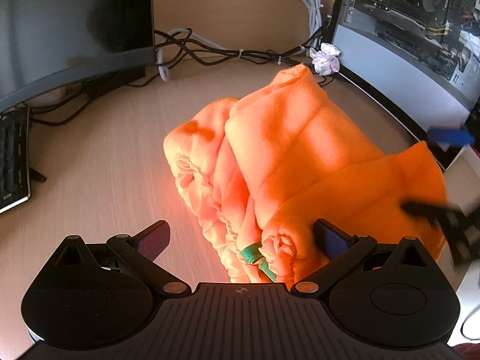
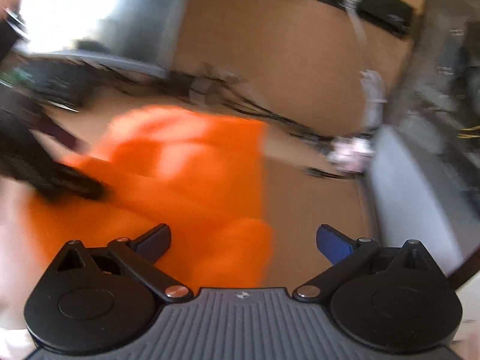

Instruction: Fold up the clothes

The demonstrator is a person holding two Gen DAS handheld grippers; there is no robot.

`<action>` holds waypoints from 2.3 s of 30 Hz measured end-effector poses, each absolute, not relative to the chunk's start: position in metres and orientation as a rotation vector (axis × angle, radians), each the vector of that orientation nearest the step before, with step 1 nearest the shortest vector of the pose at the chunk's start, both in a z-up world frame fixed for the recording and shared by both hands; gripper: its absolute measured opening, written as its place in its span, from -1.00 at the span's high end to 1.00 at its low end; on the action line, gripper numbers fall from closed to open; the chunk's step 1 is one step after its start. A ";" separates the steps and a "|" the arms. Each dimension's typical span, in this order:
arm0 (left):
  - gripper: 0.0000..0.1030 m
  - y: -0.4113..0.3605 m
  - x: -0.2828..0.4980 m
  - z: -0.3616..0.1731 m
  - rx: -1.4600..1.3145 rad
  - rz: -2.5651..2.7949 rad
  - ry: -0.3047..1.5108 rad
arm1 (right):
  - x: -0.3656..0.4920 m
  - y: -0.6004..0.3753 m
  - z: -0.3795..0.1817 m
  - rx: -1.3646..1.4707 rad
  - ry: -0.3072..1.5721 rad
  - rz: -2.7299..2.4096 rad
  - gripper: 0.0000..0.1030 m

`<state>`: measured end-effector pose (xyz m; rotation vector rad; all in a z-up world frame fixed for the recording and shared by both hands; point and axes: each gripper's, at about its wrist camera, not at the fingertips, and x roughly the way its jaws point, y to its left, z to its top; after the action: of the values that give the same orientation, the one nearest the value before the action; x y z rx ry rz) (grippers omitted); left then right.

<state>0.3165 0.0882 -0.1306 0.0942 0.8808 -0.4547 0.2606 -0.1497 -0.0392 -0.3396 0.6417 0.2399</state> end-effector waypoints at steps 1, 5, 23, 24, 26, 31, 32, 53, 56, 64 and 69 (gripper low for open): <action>-1.00 0.089 0.317 -0.131 0.086 -0.455 0.886 | 0.255 -0.146 -0.041 -0.354 0.646 0.272 -1.00; -1.00 0.091 0.318 -0.135 0.071 -0.457 0.904 | 0.243 -0.129 -0.062 -0.507 0.605 0.299 -1.00; -1.00 0.110 0.301 -0.116 0.012 -0.514 0.841 | 0.212 -0.086 -0.066 -0.757 0.637 0.679 -0.60; -1.00 0.111 0.289 -0.106 0.065 -0.560 0.777 | 0.222 -0.091 -0.060 -0.668 0.689 0.685 -0.60; -1.00 0.110 0.265 -0.090 0.180 -0.656 0.660 | 0.245 -0.104 -0.049 -0.473 0.790 0.692 -0.60; -1.00 0.076 0.221 -0.098 0.640 -0.817 0.506 | 0.291 -0.138 -0.041 -0.119 0.936 0.684 -0.61; -1.00 0.067 0.218 -0.107 0.722 -0.810 0.484 | 0.296 -0.141 -0.041 -0.082 0.952 0.687 -0.61; -1.00 0.038 0.318 -0.127 0.257 -0.907 0.759 | 0.225 -0.142 -0.056 -0.751 0.554 0.586 -0.68; -1.00 0.041 0.326 -0.126 0.126 -0.933 0.817 | 0.226 -0.138 -0.075 -0.892 0.450 0.526 -0.68; -1.00 0.040 0.303 -0.118 0.032 -0.999 0.860 | 0.247 -0.121 -0.083 -1.060 0.451 0.631 0.00; -1.00 0.077 0.282 -0.101 -0.020 -0.981 0.874 | 0.244 -0.126 -0.074 -1.116 0.495 0.671 0.18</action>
<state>0.2815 0.0769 -0.1010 -0.0203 0.8737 -0.9807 0.2441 -0.1260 -0.0738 -1.1164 0.4951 0.6711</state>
